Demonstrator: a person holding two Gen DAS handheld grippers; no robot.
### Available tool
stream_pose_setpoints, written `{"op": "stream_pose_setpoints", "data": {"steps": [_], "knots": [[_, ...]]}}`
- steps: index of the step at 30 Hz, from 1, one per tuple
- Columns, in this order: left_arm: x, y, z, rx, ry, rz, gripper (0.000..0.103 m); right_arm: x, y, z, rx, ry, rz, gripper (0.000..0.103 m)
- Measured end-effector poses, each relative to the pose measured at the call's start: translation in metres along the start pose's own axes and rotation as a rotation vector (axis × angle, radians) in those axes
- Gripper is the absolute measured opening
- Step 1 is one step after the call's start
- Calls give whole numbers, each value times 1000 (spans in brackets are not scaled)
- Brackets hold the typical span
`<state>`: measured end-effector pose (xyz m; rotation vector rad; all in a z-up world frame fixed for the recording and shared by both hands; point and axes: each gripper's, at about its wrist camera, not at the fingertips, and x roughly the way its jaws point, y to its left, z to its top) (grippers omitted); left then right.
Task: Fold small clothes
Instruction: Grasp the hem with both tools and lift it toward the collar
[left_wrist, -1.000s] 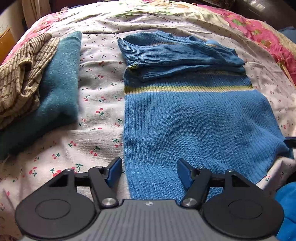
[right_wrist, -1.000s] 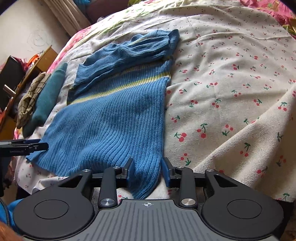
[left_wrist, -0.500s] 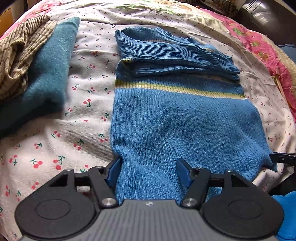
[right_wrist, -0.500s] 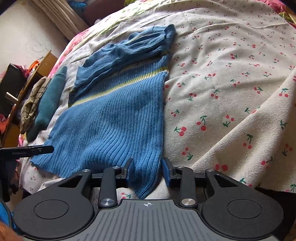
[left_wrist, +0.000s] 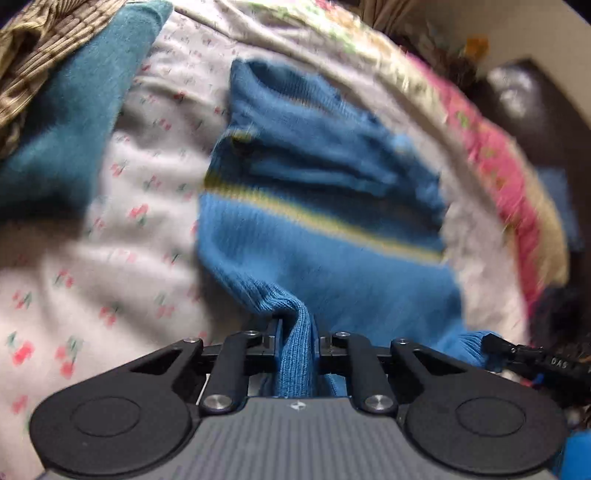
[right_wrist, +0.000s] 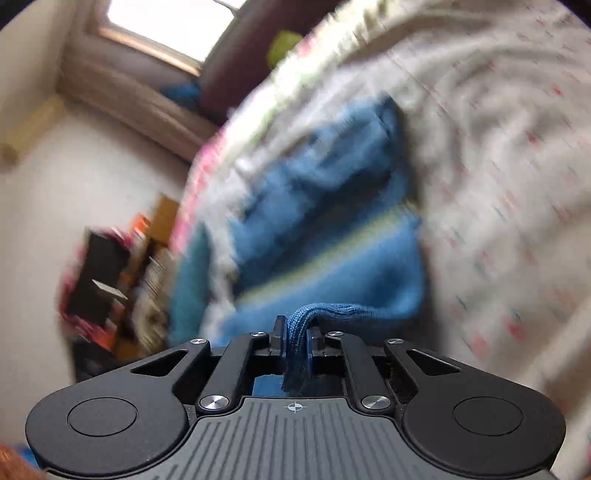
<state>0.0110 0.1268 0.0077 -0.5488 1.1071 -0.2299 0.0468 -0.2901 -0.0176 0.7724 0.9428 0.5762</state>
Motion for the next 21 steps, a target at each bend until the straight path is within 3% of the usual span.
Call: {"op": "stream_pose_setpoints", "data": {"steps": [3, 7, 11, 14, 16, 17, 21], "knots": [[-2, -4, 30, -20, -78, -63, 25, 15, 13, 37, -20, -69, 44, 9], [-1, -3, 81, -31, -205, -95, 25, 49, 18, 86, -28, -140, 23, 9], [14, 5, 118, -30, -284, -42, 25, 87, 10, 123, -3, -179, -46, 9], [18, 3, 117, 26, -281, -58, 26, 108, 3, 134, 5, -169, -90, 14], [19, -4, 106, 124, -267, -13, 29, 116, -6, 133, 30, -149, -102, 14], [22, -7, 99, 169, -246, 11, 34, 118, -10, 130, 45, -131, -99, 14], [39, -7, 79, 265, -139, 54, 36, 112, -10, 110, 16, -105, -112, 14]]}}
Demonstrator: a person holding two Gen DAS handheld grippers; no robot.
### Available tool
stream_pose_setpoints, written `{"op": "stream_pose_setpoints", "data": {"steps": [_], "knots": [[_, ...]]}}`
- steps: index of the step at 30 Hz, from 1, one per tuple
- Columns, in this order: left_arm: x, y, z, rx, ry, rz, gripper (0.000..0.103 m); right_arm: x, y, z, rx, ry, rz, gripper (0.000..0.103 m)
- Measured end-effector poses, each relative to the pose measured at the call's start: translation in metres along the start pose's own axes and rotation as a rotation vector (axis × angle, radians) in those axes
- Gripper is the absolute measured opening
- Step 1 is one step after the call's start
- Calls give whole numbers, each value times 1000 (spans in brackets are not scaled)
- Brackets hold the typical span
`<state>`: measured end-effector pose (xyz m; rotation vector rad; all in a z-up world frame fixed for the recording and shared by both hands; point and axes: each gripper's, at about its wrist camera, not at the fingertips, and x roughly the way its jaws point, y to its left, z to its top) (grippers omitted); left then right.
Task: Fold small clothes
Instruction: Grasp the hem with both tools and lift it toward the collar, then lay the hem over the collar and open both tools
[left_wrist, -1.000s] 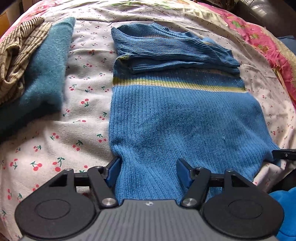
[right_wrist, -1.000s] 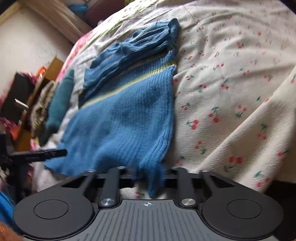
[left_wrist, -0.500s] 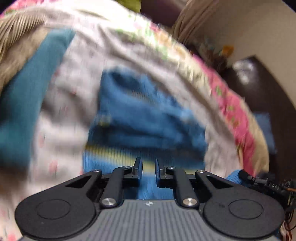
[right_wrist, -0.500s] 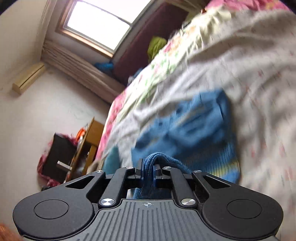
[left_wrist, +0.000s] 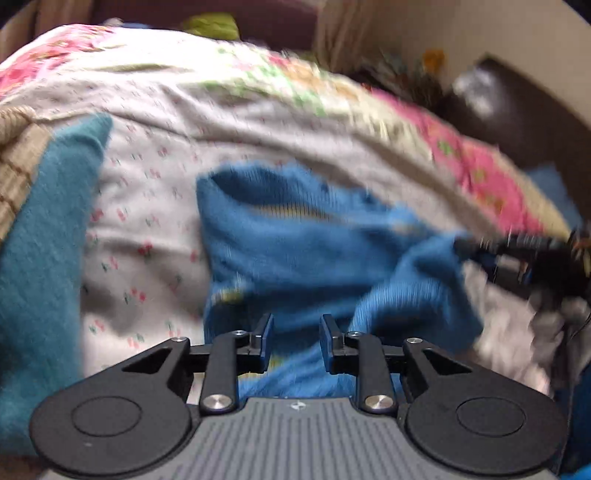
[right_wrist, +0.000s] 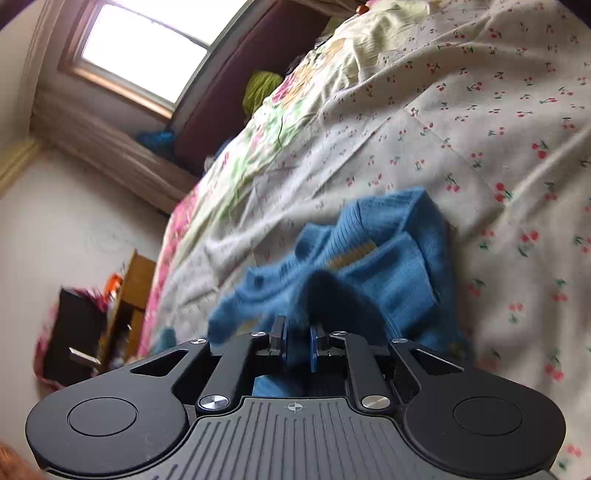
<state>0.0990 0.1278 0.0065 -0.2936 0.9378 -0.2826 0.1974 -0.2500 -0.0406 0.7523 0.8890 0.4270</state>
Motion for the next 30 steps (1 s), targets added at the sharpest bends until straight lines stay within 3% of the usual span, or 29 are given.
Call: {"op": "stream_pose_setpoints", "data": {"steps": [5, 7, 10, 12, 15, 20, 27, 30], "knots": [[21, -3, -9, 23, 55, 20, 37, -24, 18, -18, -157, -9, -65, 14], [23, -15, -20, 68, 71, 5, 37, -28, 30, -27, -217, 15, -49, 15], [18, -47, -44, 256, 74, 57, 37, -19, 59, -45, -336, 80, -10, 16], [16, -67, -59, 379, 63, 106, 37, -7, 84, -57, -441, 113, 16, 22], [13, -85, -73, 500, 50, 141, 38, 14, 111, -76, -559, 183, 44, 25], [3, -77, -70, 496, 52, 111, 39, 37, 112, -103, -651, 302, -79, 27], [-9, -59, -43, 430, -7, 83, 42, 21, 91, -108, -610, 332, -80, 26], [9, -60, -32, 413, 30, 46, 42, 21, 91, -105, -601, 323, -72, 26]]}}
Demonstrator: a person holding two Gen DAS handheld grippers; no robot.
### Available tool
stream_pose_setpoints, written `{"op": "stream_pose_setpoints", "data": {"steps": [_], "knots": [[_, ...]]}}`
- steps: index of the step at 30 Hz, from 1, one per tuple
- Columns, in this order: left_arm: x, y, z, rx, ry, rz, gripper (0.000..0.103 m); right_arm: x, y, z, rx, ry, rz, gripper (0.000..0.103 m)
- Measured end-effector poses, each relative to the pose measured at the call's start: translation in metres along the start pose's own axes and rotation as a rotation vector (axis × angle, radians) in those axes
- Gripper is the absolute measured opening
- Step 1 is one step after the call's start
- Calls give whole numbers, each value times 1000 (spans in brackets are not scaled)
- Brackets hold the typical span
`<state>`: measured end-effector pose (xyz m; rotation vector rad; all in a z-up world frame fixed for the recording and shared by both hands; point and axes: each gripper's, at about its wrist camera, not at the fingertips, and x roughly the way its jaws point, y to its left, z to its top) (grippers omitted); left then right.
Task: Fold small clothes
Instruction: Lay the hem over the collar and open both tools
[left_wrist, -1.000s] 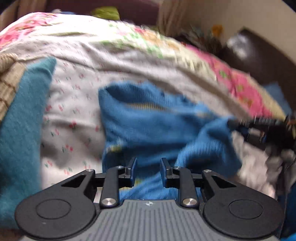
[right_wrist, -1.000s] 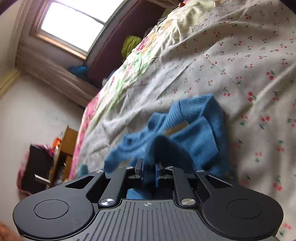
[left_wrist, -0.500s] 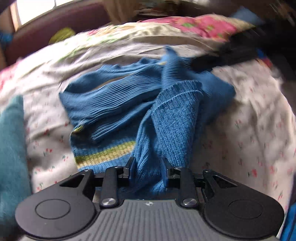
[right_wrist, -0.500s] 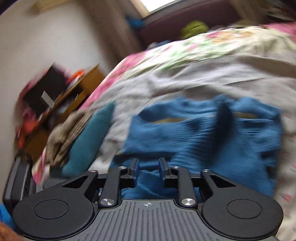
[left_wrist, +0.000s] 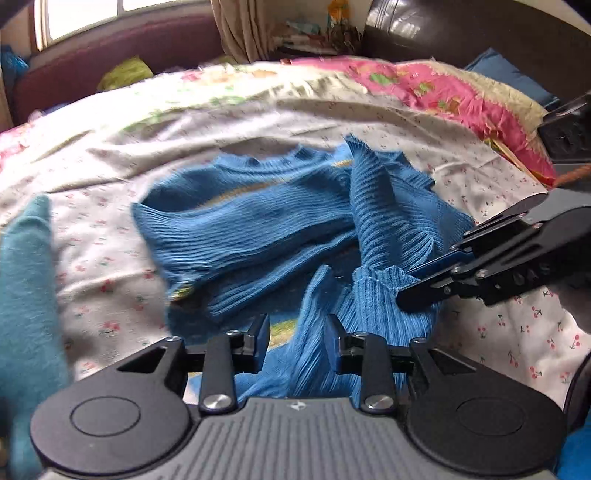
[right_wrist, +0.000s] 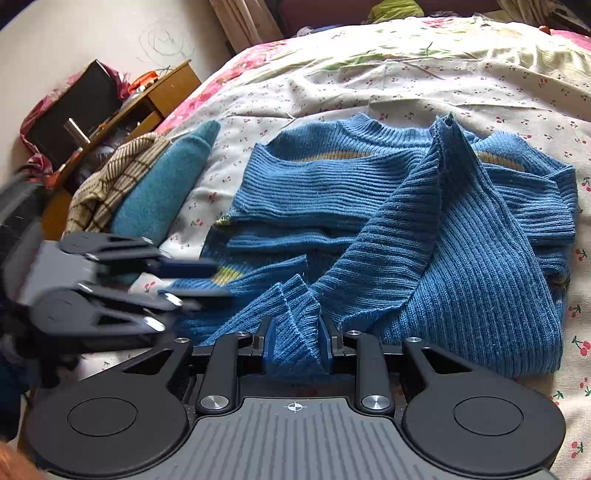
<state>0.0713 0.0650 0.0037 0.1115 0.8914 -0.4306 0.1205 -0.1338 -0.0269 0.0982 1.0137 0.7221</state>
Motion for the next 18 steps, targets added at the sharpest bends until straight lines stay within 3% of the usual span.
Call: {"op": "stream_pose_setpoints", "data": {"steps": [4, 6, 10, 14, 18], "knots": [[31, -14, 5, 77, 83, -19, 42, -13, -2, 3, -9, -54, 4, 26], [39, -11, 8, 65, 98, -24, 42, -27, -7, 6, -20, -101, -12, 26], [44, 2, 14, 17, 109, -13, 42, -46, -31, 15, -35, -189, -123, 27], [46, 2, 10, 36, 148, -34, 42, -42, -61, 31, -58, -206, -232, 27], [49, 1, 12, 62, 163, -44, 45, -27, -79, 48, -112, -204, -247, 32]]}}
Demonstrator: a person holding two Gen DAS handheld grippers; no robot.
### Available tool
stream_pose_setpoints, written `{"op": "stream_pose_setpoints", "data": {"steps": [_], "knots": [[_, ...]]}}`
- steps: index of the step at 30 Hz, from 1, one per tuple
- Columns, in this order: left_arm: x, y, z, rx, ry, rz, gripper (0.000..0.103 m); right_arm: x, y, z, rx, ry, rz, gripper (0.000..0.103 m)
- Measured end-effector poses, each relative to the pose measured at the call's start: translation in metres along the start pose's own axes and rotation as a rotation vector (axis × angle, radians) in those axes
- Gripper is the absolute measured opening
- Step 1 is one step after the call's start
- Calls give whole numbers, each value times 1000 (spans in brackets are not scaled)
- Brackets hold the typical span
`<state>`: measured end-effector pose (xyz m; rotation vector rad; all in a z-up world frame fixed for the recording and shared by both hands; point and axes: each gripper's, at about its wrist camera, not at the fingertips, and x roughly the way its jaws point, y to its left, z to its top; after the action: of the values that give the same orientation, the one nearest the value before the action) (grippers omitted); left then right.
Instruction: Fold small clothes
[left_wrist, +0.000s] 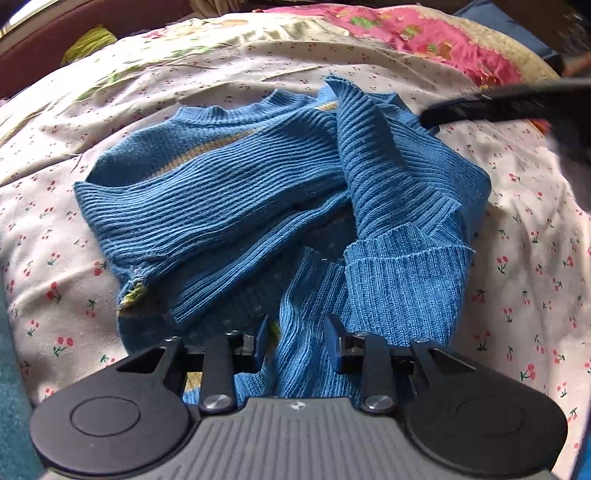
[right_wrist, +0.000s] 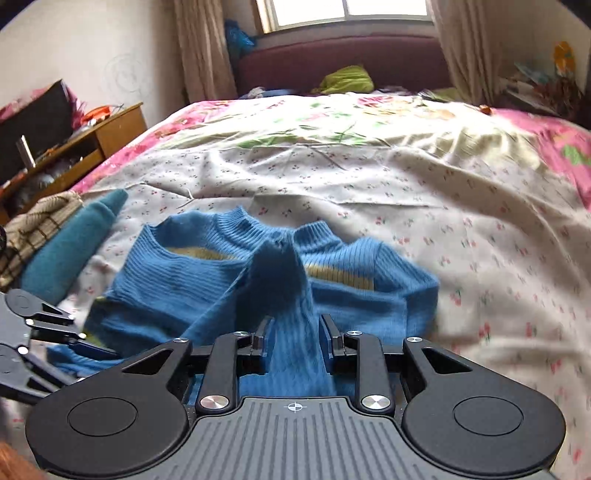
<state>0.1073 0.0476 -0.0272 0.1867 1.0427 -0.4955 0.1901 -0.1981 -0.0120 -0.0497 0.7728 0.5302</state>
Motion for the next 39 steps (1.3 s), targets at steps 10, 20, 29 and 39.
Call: {"op": "stream_pose_setpoints", "data": {"steps": [10, 20, 29, 39], "knots": [[7, 12, 4, -75, 11, -38, 50, 35, -4, 0, 39, 76, 34, 14], [-15, 23, 3, -192, -56, -103, 17, -5, -17, 5, 189, -21, 54, 7], [-68, 80, 22, -385, -325, -70, 17, -38, -41, 30, 310, -227, 9, 7], [-16, 131, 14, -586, -327, 68, 17, 38, -57, 1, 368, -54, -150, 7]]}}
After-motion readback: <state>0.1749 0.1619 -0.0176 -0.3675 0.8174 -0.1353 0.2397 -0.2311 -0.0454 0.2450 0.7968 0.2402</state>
